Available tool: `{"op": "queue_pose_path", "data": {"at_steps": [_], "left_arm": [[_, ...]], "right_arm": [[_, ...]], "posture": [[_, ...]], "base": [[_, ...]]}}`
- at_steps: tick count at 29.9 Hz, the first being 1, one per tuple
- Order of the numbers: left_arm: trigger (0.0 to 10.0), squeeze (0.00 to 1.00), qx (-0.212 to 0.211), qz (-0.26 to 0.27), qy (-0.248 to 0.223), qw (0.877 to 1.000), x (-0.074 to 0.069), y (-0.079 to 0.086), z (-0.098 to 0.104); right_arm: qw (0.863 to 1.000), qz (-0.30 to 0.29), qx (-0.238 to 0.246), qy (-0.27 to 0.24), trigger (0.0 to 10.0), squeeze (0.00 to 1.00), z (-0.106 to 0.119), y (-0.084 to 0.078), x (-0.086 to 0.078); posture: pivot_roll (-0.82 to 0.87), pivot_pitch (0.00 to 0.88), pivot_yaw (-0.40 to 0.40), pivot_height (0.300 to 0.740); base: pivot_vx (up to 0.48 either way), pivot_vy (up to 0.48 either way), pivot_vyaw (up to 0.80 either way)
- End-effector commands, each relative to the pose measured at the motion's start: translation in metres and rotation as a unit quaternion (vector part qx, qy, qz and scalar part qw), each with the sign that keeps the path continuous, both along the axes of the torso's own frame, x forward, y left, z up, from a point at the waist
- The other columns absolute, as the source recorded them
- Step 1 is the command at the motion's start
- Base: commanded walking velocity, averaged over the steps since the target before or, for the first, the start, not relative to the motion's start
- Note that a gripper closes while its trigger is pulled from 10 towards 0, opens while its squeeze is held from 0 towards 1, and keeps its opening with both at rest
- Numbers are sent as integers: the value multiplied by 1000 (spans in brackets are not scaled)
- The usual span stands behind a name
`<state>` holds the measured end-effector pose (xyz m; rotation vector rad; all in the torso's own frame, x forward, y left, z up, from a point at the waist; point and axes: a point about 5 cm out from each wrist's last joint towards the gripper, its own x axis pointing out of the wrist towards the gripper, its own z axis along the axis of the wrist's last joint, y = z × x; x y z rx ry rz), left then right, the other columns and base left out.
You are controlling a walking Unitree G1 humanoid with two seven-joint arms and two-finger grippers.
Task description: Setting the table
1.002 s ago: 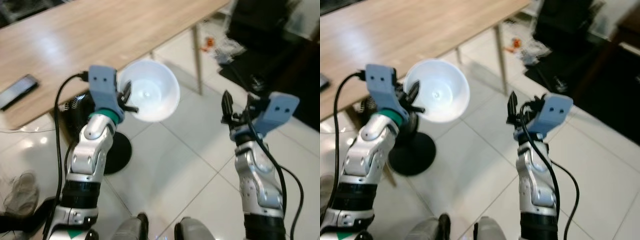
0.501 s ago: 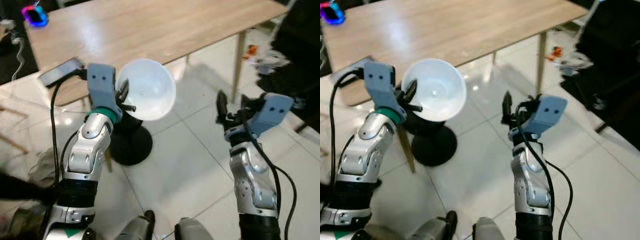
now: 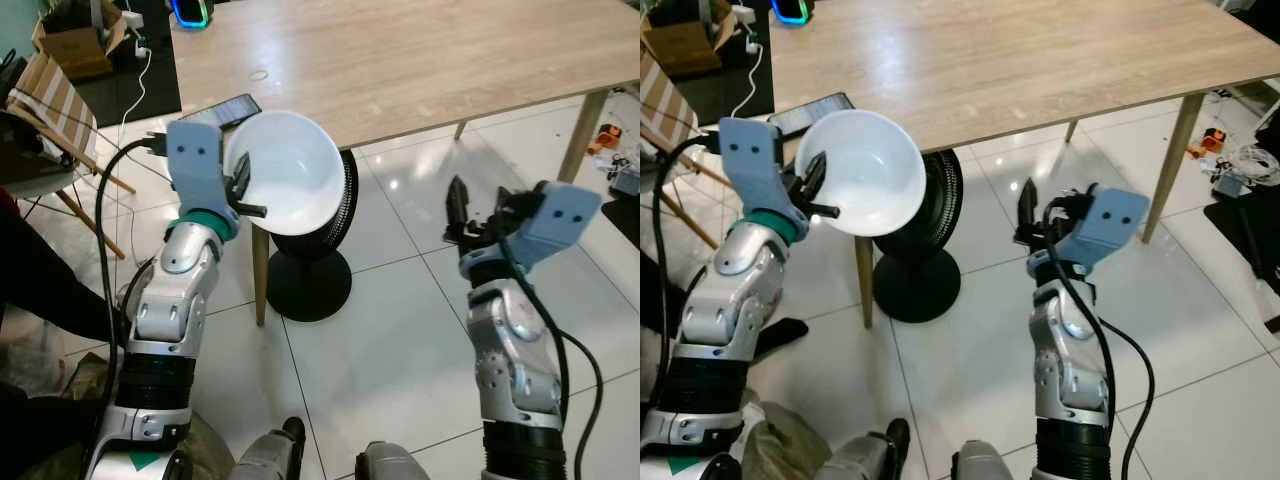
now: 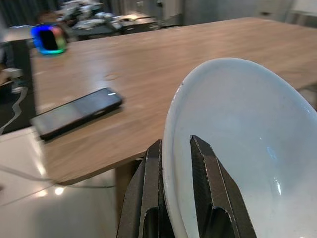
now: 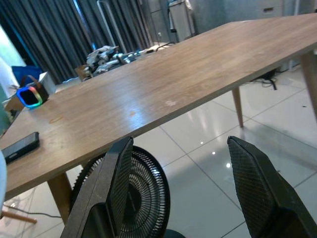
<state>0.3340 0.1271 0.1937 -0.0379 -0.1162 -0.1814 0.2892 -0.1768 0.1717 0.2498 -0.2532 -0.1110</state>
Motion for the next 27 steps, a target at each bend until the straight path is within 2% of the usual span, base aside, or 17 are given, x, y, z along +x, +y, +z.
{"op": "queue_pose_path", "data": {"at_steps": [1, 14, 19, 21, 27], "left_arm": [[10000, 0, 8, 8, -5, 1000, 2, 2, 1], [10000, 0, 8, 8, -7, 1000, 3, 2, 2], [10000, 0, 8, 5, -8, 1000, 3, 2, 2], [10000, 0, 8, 3, -8, 1000, 3, 2, 2], [10000, 0, 7, 0, -9, 1000, 2, 1, 2]], "right_arm": [[1000, -1, 5, 4, 10000, 0, -4, 1, -1], [1000, 0, 10, 0, 10000, 0, -3, 2, -2], [999, -28, 21, -2, 10000, 0, -3, -5, -3], [998, -55, 25, -4, 10000, 0, -2, -13, -3], [997, -74, 30, -1, 10000, 0, -3, -19, -4]], "posture": [[-109, 0, 98, 740], [-107, 0, 99, 740], [-107, 5, 99, 740], [-107, 5, 99, 740], [-107, 10, 100, 740]], "base": [[375, 0, 0], [461, 0, 0], [461, 0, 0], [461, 0, -734], [461, 0, -800]]}}
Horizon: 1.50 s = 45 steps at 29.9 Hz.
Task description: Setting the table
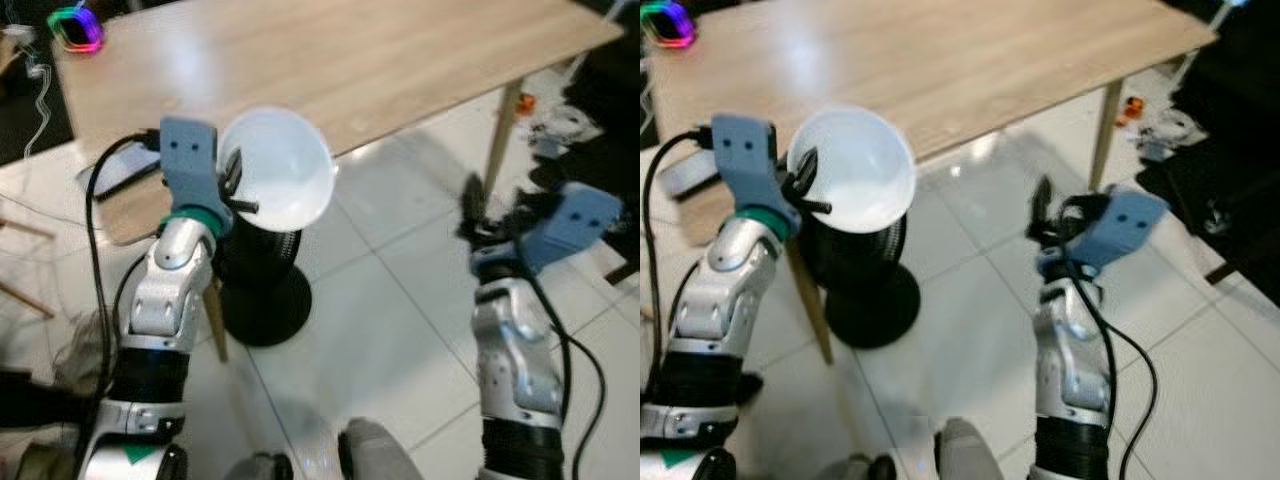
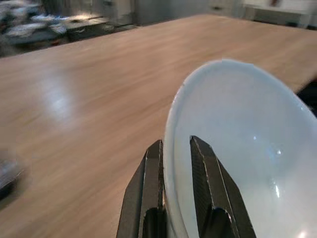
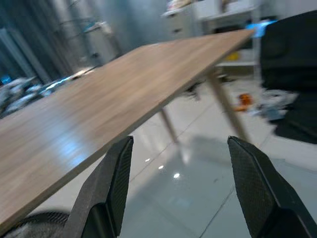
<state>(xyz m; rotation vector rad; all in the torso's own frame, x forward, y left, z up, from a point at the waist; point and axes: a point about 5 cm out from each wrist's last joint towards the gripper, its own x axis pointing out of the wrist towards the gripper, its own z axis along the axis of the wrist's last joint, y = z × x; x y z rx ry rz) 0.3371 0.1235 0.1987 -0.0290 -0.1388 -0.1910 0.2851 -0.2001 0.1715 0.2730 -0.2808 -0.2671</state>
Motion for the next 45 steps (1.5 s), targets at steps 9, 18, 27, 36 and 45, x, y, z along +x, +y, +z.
{"op": "queue_pose_path", "data": {"at_steps": [9, 18, 27, 36, 45], "left_arm": [[10000, 0, 4, 1, 3, 1000, -1, 4, -3], [10000, 0, 3, -3, 7, 1000, -3, 3, -5], [10000, 0, -7, -15, 14, 1000, -5, 1, -7], [10000, 0, -49, -7, 34, 998, -2, 5, -10], [10000, 0, -190, 40, 88, 977, 18, 27, -14]], "right_arm": [[1000, -4, 1, 10, 10000, 0, -4, 3, 0], [1000, 10, -6, 7, 10000, 0, -3, 9, 1], [1000, 16, -7, 8, 10000, 0, -4, 11, 1], [1000, 20, -8, 9, 10000, 0, -4, 13, 1], [998, 52, -30, 5, 10000, 0, -2, 22, 0]], "posture": [[-105, 14, 99, 740], [-104, 18, 98, 740], [-103, 24, 95, 740], [-101, 27, 91, 740], [-103, 43, 81, 740]], "base": [[461, 0, -158], [309, 0, 0], [0, 0, 0], [0, 0, 0], [0, 0, 0]]}}
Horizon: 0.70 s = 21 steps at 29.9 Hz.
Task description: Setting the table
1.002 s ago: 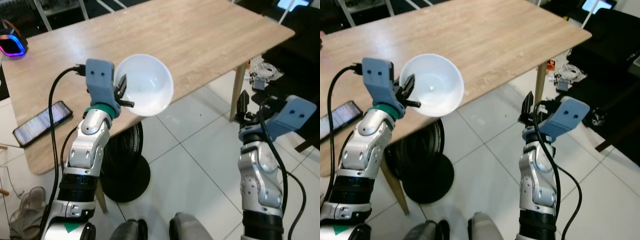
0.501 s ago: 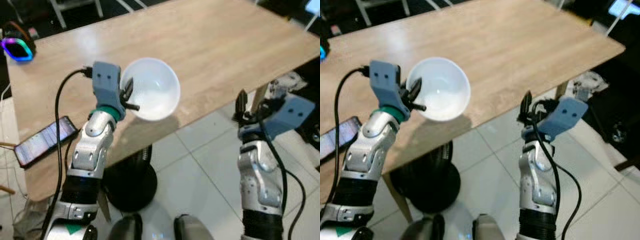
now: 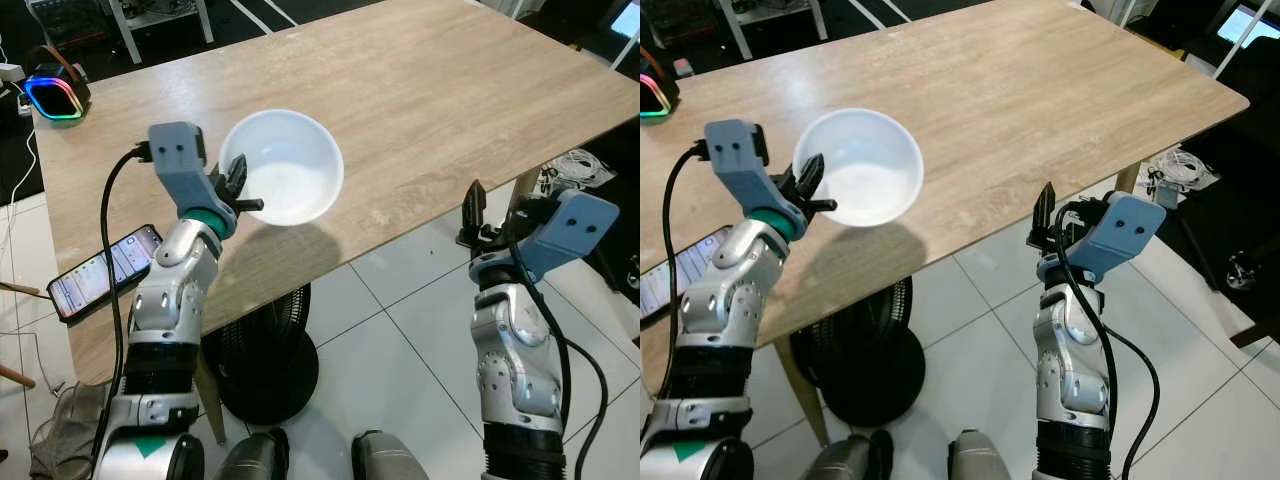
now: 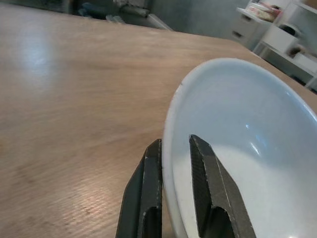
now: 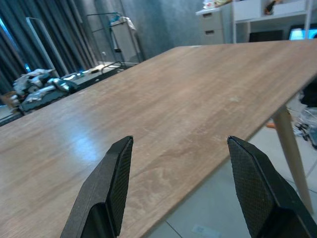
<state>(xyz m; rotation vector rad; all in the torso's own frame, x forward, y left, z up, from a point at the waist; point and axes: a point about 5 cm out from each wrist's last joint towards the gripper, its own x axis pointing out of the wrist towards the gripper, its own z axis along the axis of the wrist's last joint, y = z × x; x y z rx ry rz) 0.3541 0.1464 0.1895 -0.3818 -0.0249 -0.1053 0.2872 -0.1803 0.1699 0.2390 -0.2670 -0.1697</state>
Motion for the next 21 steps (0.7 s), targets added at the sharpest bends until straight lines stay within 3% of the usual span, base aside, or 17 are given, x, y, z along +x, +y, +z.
{"op": "queue_pose_path", "data": {"at_steps": [1, 2, 4, 5, 6, 14, 19, 20, 21], "left_arm": [[10000, 0, -18, 10, 17, 1000, 1, 4, -5], [10000, 0, -18, 10, 17, 1000, 1, 4, -5], [10000, 0, -81, 40, 59, 994, 7, 17, -15], [10000, 0, -81, 40, 59, 994, 7, 17, -15], [10000, 0, -128, 67, 103, 984, 9, 28, -30], [10000, 0, -157, 104, 140, 972, 10, 38, -44], [10000, 12, -162, 111, 139, 971, 11, 40, -45], [10000, 478, -156, 109, 134, 973, 13, 40, -42], [10000, 478, -156, 109, 134, 973, 13, 40, -42]], "right_arm": [[1000, 5, -7, 2, 10000, 0, 0, 2, -2], [1000, 5, -7, 2, 10000, 0, 0, 2, -2], [1000, 10, -10, 0, 10000, 0, 1, 3, -3], [1000, 10, -10, 0, 10000, 0, 1, 3, -3], [1000, 11, -8, 1, 10000, 0, 1, 3, -3], [1000, 17, -8, 4, 10000, 0, -1, 4, -4], [1000, 19, -8, 5, 10000, 0, -1, 4, -5], [1000, 19, -8, 5, 10000, 0, -1, 4, -5], [1000, 19, -8, 5, 10000, 0, -1, 4, -5]], "posture": [[-103, 43, 81, 740], [-103, 43, 81, 740], [-103, 49, 77, 740], [-103, 49, 77, 740], [-105, 51, 74, 740], [-108, 49, 71, 740], [-110, 47, 72, 740], [-110, 43, 74, 740], [-110, 43, 74, 740]], "base": [[0, 0, 0], [0, 0, 0], [0, 0, 0], [0, 0, 0], [0, 0, 0], [0, 0, 0], [0, 0, 0], [0, 0, 0], [0, 0, 0]]}}
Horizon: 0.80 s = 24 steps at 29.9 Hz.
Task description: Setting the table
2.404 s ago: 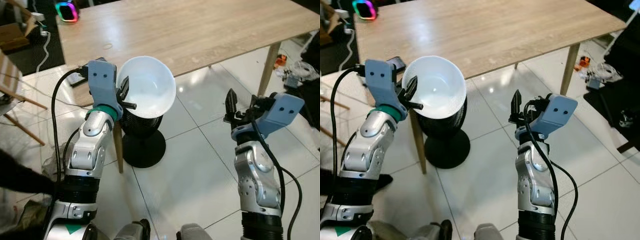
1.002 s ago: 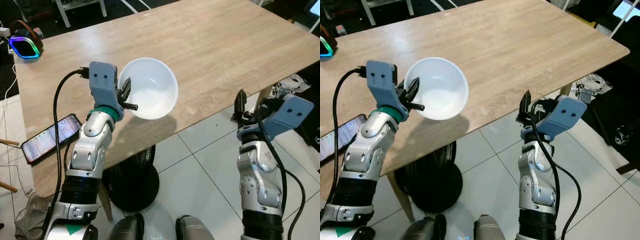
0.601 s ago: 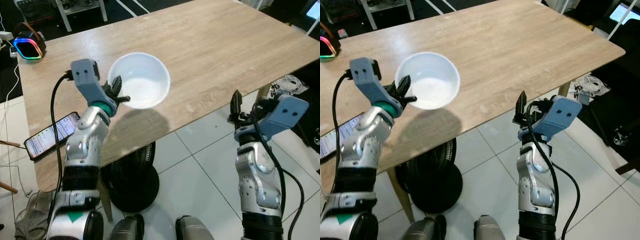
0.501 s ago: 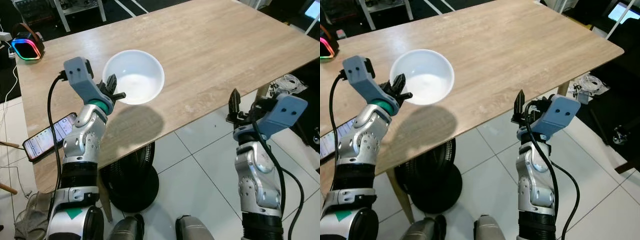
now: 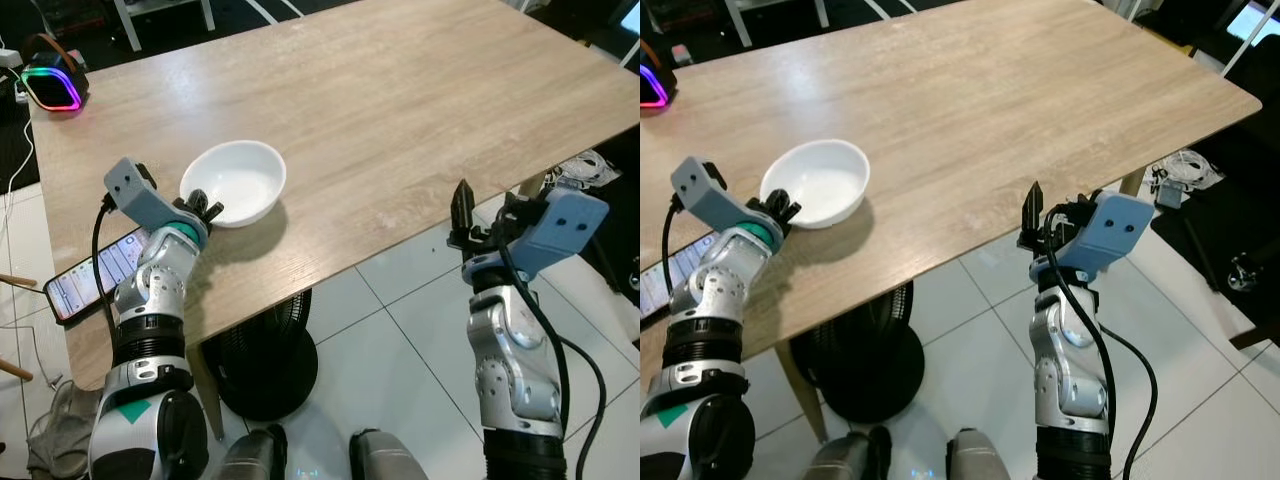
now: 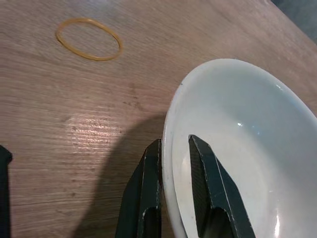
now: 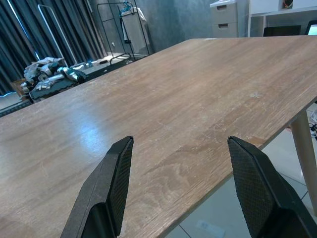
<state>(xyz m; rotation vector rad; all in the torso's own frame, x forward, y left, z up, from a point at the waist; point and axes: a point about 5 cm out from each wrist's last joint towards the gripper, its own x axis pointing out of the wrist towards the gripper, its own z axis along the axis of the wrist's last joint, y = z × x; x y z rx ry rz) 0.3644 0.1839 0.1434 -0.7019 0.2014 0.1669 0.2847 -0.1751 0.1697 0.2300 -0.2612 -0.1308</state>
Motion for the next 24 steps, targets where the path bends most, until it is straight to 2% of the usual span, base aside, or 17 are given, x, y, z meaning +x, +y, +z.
{"op": "queue_pose_path", "data": {"at_steps": [1, 2, 3, 14, 15, 17, 18, 19, 20, 22, 23, 24], "left_arm": [[10000, 478, 6, 3, -10, 1000, 3, 2, 5], [10000, 478, 6, 3, -10, 1000, 3, 2, 5], [10000, 1000, 34, 6, -17, 999, 6, 3, 10], [10000, 1000, 62, 7, -30, 998, 9, 2, 17], [10000, 0, 63, 7, -30, 998, 9, 1, 17], [10000, 0, 93, 13, -42, 995, 7, 0, 23], [10000, 0, 93, 13, -42, 995, 7, 0, 23], [10000, 0, 115, 20, -51, 992, 5, 0, 26], [10000, 0, 115, 20, -51, 992, 5, 0, 26], [10000, 0, 194, 57, -72, 977, -3, 3, 37], [10000, 0, 194, 57, -72, 977, -3, 3, 37], [10000, 0, 255, 87, -101, 958, -11, 4, 49]], "right_arm": [[1000, 1, -1, 4, 10000, 0, -1, -1, -2], [1000, 1, -1, 4, 10000, 0, -1, -1, -2], [1000, 1, 0, 4, 10000, 0, -1, -1, -2], [1000, 4, 3, 5, 10000, 0, -1, 0, -2], [1000, 4, 3, 5, 10000, 0, -1, 0, -1], [1000, 4, 3, 4, 10000, 0, -1, 0, -1], [1000, 4, 3, 4, 10000, 0, -1, 0, -1], [1000, 4, 3, 4, 10000, 0, -1, 0, -2], [1000, 4, 3, 4, 10000, 0, -1, 0, -2], [1000, 3, 5, 5, 10000, 0, -2, 0, -2], [1000, 3, 5, 5, 10000, 0, -2, 0, -2], [1000, 5, 7, 6, 10000, 0, -3, 1, -2]], "posture": [[-110, 43, 74, 740], [-110, 43, 74, 740], [-111, 41, 77, 740], [-108, 34, 79, 740], [-108, 34, 79, 740], [-105, 35, 82, 740], [-105, 35, 82, 740], [-105, 35, 82, 740], [-105, 35, 82, 740], [-98, 40, 86, 740], [-98, 40, 86, 740], [-94, 42, 87, 740]], "base": [[0, 0, 0], [0, 0, 0], [0, 0, 0], [0, 0, 0], [0, 0, 0], [0, 0, 0], [0, 0, 0], [0, 0, 0], [0, 0, 0], [0, 0, 0], [0, 0, 0], [0, 0, 0]]}}
